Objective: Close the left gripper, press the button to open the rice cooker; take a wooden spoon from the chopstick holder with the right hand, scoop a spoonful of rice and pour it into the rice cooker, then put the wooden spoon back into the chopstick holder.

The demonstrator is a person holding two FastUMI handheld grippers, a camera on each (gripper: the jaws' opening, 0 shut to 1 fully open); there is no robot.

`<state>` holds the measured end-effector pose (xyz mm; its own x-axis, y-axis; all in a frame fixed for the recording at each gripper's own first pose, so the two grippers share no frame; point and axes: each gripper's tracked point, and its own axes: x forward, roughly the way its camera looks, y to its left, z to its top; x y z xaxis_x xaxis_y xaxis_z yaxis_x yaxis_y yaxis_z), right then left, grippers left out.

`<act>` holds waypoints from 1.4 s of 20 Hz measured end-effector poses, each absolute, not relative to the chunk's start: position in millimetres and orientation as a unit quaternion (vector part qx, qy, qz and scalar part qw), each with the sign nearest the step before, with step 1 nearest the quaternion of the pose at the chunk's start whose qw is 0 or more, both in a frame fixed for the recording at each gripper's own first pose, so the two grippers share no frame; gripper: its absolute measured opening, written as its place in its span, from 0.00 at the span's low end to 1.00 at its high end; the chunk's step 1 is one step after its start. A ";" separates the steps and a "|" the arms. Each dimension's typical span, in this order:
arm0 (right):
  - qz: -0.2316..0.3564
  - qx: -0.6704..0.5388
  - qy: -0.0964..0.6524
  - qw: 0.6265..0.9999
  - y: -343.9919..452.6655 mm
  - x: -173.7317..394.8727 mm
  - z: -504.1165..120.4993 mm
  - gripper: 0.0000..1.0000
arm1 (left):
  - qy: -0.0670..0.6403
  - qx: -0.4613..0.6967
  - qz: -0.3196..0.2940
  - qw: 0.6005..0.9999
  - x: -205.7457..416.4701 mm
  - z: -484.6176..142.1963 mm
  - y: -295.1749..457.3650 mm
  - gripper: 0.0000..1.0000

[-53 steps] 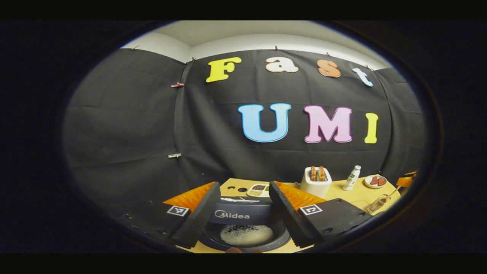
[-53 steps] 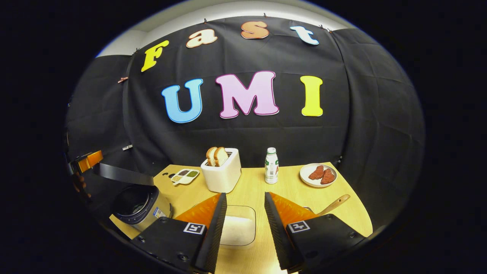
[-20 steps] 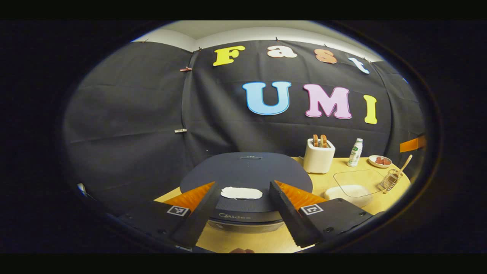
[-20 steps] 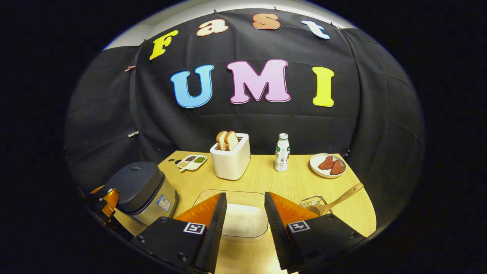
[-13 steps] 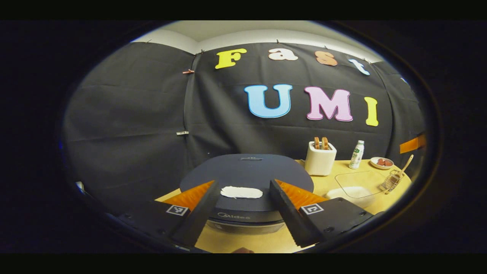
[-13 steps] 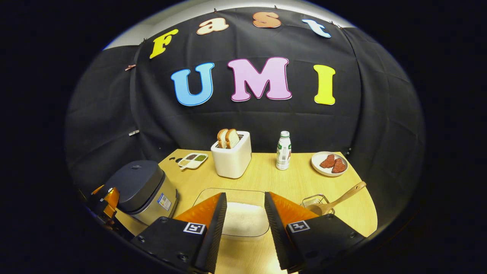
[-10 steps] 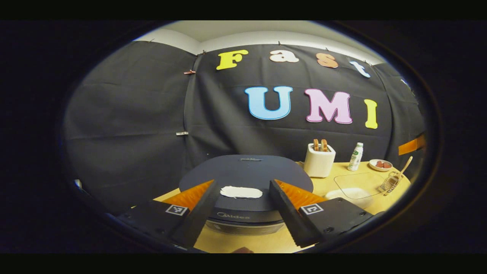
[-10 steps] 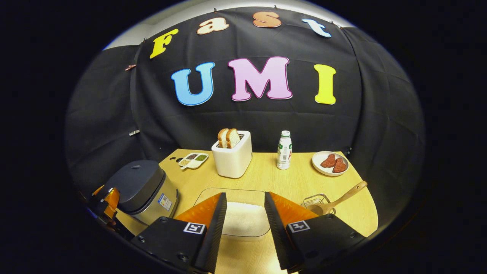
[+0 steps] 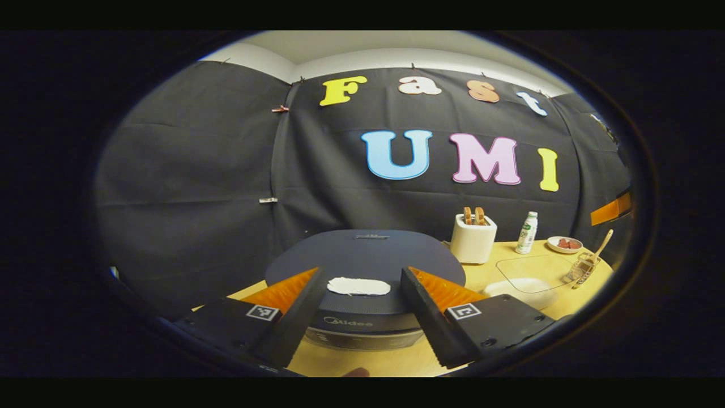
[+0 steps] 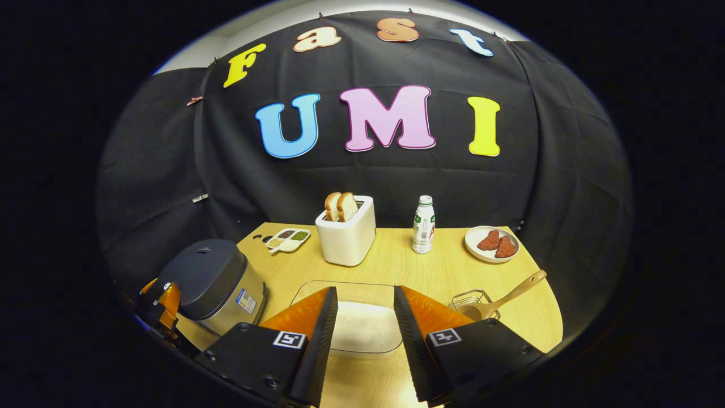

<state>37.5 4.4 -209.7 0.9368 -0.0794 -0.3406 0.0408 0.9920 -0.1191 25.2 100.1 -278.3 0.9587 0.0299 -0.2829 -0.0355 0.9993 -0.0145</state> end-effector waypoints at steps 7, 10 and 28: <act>-0.033 -0.056 0.165 0.984 -3.4 32.9 -201.6 0.64 | 0.113 -0.015 0.048 0.992 38.9 -238.6 108.4 0.87; -0.033 -0.052 0.158 0.986 -7.8 30.5 -195.2 0.66 | 0.081 0.000 0.038 0.996 52.3 -198.0 94.7 0.87; -0.005 -0.081 0.051 0.995 -29.5 -2.2 -124.2 0.95 | 0.073 -0.008 0.001 0.997 21.4 -113.9 -12.7 0.88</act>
<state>-2.2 -29.5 -124.2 0.9948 -0.0190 -0.0999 0.0026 0.9868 -0.1622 21.4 -12.7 -113.9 0.9892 0.0015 -0.1462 -0.0037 0.9999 -0.0153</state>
